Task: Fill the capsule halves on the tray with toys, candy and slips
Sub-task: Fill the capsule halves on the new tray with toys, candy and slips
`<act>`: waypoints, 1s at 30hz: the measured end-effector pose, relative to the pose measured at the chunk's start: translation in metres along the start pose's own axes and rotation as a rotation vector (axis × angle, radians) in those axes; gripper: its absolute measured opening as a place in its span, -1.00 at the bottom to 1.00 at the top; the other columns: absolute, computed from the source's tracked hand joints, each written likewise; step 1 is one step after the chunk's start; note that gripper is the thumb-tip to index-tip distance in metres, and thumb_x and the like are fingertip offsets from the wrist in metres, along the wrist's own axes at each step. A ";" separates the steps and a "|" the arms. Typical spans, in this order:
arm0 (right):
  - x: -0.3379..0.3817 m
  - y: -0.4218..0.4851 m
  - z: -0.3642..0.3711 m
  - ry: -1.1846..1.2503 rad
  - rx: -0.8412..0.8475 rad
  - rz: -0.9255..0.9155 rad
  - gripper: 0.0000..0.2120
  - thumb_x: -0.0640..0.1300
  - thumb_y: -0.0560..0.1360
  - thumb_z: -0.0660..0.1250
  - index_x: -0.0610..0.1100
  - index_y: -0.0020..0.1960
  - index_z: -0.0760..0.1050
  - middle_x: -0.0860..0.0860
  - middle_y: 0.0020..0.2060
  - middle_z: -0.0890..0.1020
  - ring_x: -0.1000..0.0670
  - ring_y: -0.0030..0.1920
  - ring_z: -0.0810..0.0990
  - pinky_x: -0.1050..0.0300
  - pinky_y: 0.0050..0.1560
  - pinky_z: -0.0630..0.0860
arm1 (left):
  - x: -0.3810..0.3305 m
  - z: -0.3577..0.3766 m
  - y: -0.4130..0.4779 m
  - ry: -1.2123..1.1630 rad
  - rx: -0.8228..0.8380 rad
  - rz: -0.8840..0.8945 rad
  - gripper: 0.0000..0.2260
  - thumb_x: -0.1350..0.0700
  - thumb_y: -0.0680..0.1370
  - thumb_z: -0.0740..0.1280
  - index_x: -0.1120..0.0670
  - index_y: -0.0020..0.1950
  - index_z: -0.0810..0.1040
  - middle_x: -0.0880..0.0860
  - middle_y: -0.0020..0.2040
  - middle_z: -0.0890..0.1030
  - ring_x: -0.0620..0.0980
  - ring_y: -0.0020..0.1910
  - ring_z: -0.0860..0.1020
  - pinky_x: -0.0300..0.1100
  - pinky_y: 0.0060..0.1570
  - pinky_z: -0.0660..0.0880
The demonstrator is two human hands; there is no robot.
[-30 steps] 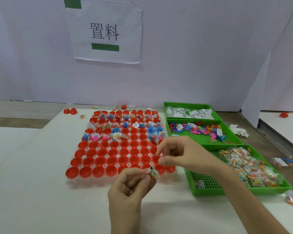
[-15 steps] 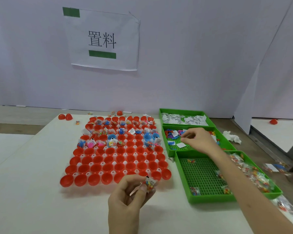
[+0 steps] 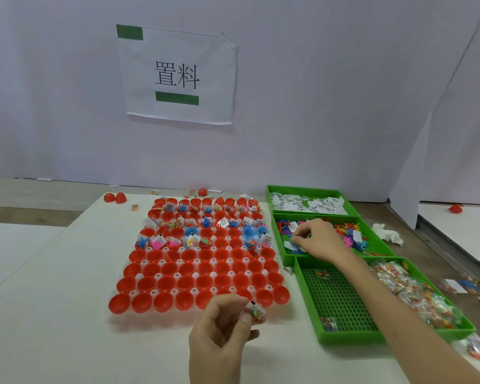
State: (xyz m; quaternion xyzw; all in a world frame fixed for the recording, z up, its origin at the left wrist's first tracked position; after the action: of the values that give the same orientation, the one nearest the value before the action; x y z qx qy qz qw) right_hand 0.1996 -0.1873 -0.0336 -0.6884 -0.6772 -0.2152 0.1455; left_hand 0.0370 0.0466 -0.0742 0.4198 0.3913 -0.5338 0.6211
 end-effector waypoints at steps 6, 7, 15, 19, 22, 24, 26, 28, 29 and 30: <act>0.031 -0.048 -0.017 0.636 -0.089 -0.102 -0.82 -0.20 0.54 0.43 0.01 -0.19 0.68 0.01 -0.29 0.71 0.09 -0.31 0.63 0.16 -0.17 0.56 | 0.000 -0.002 0.001 -0.018 -0.098 0.059 -0.86 0.35 0.36 0.46 0.14 -0.17 0.61 0.19 -0.22 0.70 0.05 -0.20 0.66 -0.15 -0.23 0.62; 0.042 -0.061 -0.014 0.686 -0.012 -0.161 -0.81 -0.22 0.55 0.41 0.01 -0.16 0.68 0.00 -0.28 0.71 0.07 -0.31 0.64 0.16 -0.19 0.57 | -0.001 -0.002 0.000 -0.023 -0.099 0.067 -0.88 0.27 0.32 0.44 0.09 -0.19 0.63 0.18 -0.21 0.70 0.04 -0.19 0.67 -0.15 -0.21 0.62; 0.094 -0.105 0.011 0.817 0.271 -0.355 -0.83 -0.37 0.52 0.37 -0.13 -0.15 0.60 -0.13 -0.22 0.72 -0.14 -0.25 0.72 0.14 -0.19 0.63 | -0.005 -0.008 0.001 -0.023 -0.166 0.120 -0.70 0.45 0.42 0.39 0.03 -0.19 0.66 0.20 -0.25 0.69 0.02 -0.28 0.67 -0.19 -0.23 0.62; 0.099 -0.110 0.016 0.794 0.255 -0.384 -0.94 -0.24 0.45 0.42 -0.10 -0.17 0.61 -0.12 -0.22 0.71 -0.19 -0.22 0.71 -0.07 -0.15 0.67 | -0.009 -0.009 -0.001 0.027 -0.200 0.137 -0.77 0.47 0.41 0.41 0.14 -0.14 0.62 0.16 -0.23 0.71 0.01 -0.27 0.68 -0.22 -0.21 0.62; 0.100 -0.112 0.016 0.754 0.222 -0.386 -0.98 -0.18 0.42 0.45 -0.12 -0.17 0.62 -0.13 -0.23 0.69 -0.21 -0.20 0.69 -0.12 -0.16 0.65 | -0.009 -0.010 -0.004 0.042 -0.240 0.146 -0.80 0.46 0.39 0.44 0.20 -0.11 0.60 0.09 -0.20 0.71 -0.01 -0.25 0.68 -0.28 -0.23 0.60; 0.102 -0.114 0.017 0.767 0.249 -0.384 -0.97 -0.19 0.43 0.45 -0.12 -0.18 0.61 -0.11 -0.24 0.70 -0.14 -0.22 0.71 0.03 -0.20 0.66 | -0.009 -0.011 -0.004 0.043 -0.272 0.143 -0.80 0.47 0.38 0.44 0.22 -0.12 0.59 0.08 -0.20 0.69 -0.02 -0.27 0.68 -0.27 -0.23 0.61; 0.103 -0.115 0.018 0.769 0.282 -0.381 -0.94 -0.22 0.44 0.44 -0.12 -0.19 0.60 -0.11 -0.25 0.70 -0.11 -0.23 0.72 0.14 -0.22 0.62 | -0.009 -0.012 -0.004 0.043 -0.285 0.134 -0.80 0.48 0.39 0.43 0.22 -0.12 0.58 0.08 -0.22 0.68 -0.02 -0.30 0.67 -0.20 -0.21 0.64; 0.104 -0.115 0.021 0.751 0.294 -0.385 -0.92 -0.25 0.45 0.44 -0.12 -0.18 0.59 -0.10 -0.27 0.70 -0.07 -0.25 0.71 0.23 -0.22 0.58 | -0.008 -0.013 -0.004 0.056 -0.286 0.131 -0.82 0.45 0.41 0.42 0.21 -0.12 0.57 0.07 -0.22 0.68 -0.03 -0.30 0.66 -0.12 -0.18 0.66; 0.104 -0.115 0.022 0.750 0.303 -0.388 -0.92 -0.26 0.46 0.43 -0.12 -0.18 0.59 -0.10 -0.27 0.70 -0.05 -0.25 0.70 0.25 -0.23 0.56 | -0.008 -0.014 -0.004 0.070 -0.285 0.134 -0.83 0.44 0.42 0.43 0.20 -0.12 0.58 0.07 -0.21 0.69 -0.04 -0.29 0.66 -0.10 -0.18 0.66; 0.105 -0.116 0.023 0.753 0.315 -0.387 -0.91 -0.27 0.47 0.43 -0.12 -0.18 0.59 -0.10 -0.27 0.70 -0.04 -0.26 0.70 0.27 -0.23 0.56 | -0.008 -0.014 -0.004 0.086 -0.287 0.138 -0.83 0.42 0.42 0.43 0.18 -0.12 0.58 0.06 -0.21 0.69 -0.04 -0.28 0.66 -0.09 -0.18 0.66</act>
State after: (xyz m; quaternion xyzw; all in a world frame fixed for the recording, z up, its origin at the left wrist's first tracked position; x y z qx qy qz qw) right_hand 0.0856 -0.0805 -0.0122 -0.3921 -0.7179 -0.3684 0.4417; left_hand 0.0314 0.0621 -0.0720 0.3753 0.4601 -0.4100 0.6924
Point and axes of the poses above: each hand's wrist, its own y-axis towards the middle knuckle, its own z-axis out of the palm, x = y × z, the point moved 4 cm from there along y, towards the middle knuckle
